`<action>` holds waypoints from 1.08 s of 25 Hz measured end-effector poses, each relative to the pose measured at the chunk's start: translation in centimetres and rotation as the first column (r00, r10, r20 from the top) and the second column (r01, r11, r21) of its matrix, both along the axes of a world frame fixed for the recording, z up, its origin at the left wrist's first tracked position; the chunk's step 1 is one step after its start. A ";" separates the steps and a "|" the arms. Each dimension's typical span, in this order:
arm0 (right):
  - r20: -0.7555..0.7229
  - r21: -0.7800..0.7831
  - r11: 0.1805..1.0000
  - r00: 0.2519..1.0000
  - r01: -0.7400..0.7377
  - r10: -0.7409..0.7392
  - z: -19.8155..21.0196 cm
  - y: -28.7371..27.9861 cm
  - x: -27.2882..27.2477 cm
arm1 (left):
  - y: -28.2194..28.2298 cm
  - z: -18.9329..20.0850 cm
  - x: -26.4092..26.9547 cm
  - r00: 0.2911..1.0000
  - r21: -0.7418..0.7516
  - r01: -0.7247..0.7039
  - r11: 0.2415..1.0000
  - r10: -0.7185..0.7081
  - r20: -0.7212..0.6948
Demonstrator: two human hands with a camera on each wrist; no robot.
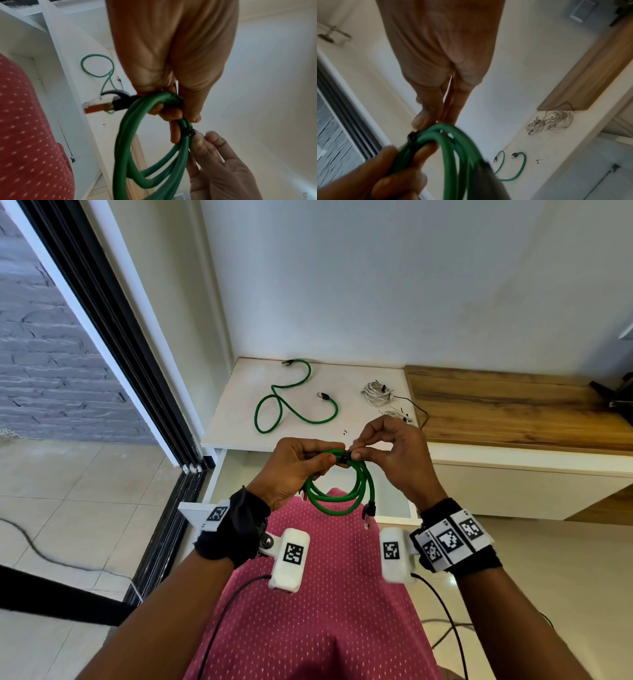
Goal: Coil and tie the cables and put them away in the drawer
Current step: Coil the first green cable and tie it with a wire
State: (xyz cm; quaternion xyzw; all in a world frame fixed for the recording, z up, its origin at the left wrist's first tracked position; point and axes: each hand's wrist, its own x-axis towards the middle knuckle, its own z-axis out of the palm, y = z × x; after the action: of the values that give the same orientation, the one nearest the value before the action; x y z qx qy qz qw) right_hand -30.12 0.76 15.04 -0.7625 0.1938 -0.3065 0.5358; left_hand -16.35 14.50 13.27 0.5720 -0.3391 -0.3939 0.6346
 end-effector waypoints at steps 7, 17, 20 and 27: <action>0.029 0.282 0.949 0.990 -0.138 0.136 -0.2 -1.0 -0.4 | 0.0 -0.1 0.1 0.998 0.007 0.056 0.998 -0.056 0.016; -0.083 0.107 0.994 0.996 -0.022 0.031 -0.3 -0.3 0.3 | 0.1 0.2 0.0 0.988 0.042 0.066 0.997 -0.072 0.135; -0.005 0.142 0.990 1.000 -0.024 0.025 0.0 -0.2 0.3 | -0.2 0.3 0.0 0.986 0.032 0.068 0.997 -0.072 0.150; -0.026 0.320 0.944 0.995 -0.084 0.097 -0.7 -1.1 0.6 | -0.3 -0.4 -0.7 0.996 0.038 -0.006 0.999 0.003 0.084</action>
State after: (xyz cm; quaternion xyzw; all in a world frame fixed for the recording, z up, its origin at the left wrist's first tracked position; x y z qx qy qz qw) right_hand -29.53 -0.30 14.31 -0.6803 0.2164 -0.2305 0.6612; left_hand -17.05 14.22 12.89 0.6008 -0.3564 -0.3747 0.6096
